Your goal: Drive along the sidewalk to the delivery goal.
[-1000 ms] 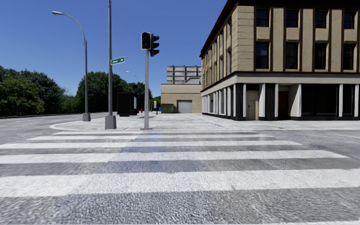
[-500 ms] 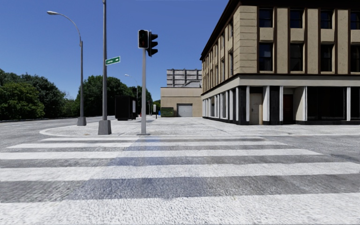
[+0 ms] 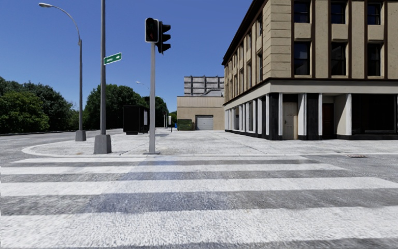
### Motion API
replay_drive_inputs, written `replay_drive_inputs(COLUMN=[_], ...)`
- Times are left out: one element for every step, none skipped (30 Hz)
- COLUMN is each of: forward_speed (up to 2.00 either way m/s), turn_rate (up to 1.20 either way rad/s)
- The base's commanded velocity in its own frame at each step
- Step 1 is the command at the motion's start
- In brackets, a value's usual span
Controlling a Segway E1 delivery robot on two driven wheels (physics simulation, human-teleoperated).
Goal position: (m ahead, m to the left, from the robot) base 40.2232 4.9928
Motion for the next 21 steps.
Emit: replay_drive_inputs(forward_speed=[2.00, 2.00, 2.00, 2.00, 2.00, 2.00, 2.00, 2.00, 2.00, 2.00, 2.00, 2.00, 2.00, 2.00, 2.00, 2.00, 2.00, 2.00, 2.00, 2.00, 2.00], turn_rate=[0.00, 0.00, 0.00, 0.00, 0.00, 0.00, 0.00, 0.00, 0.06, 0.13, 0.13, 0.16, 0.19, 0.23, 0.23, 0.26, 0.27, 0.28, 0.28, 0.28, 0.28])
